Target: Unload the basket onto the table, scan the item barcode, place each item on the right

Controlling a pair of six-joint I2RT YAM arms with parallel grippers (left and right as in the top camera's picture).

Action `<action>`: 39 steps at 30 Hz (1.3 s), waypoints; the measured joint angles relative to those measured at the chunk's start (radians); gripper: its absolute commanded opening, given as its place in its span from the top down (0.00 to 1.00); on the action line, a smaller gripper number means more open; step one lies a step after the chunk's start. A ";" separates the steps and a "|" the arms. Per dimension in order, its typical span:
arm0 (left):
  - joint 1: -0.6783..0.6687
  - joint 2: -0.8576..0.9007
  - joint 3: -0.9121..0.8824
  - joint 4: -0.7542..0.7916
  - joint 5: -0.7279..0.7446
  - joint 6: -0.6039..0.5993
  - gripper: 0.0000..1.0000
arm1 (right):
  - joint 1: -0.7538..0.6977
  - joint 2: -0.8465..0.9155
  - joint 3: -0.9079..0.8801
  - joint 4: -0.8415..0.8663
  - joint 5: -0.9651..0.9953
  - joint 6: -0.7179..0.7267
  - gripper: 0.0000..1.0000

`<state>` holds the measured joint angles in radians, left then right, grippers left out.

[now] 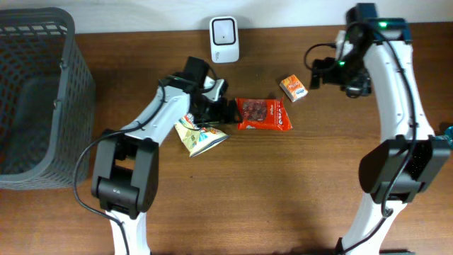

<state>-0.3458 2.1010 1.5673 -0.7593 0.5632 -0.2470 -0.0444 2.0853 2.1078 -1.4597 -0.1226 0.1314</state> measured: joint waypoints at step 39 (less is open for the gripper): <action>-0.137 -0.255 0.035 0.093 -1.450 0.159 1.00 | -0.050 0.001 -0.312 0.210 -0.087 0.002 0.01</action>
<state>-0.4831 1.8462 1.6028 -0.6666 -0.8864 -0.0875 -0.0948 2.0865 1.7958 -1.2499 -0.2100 0.1329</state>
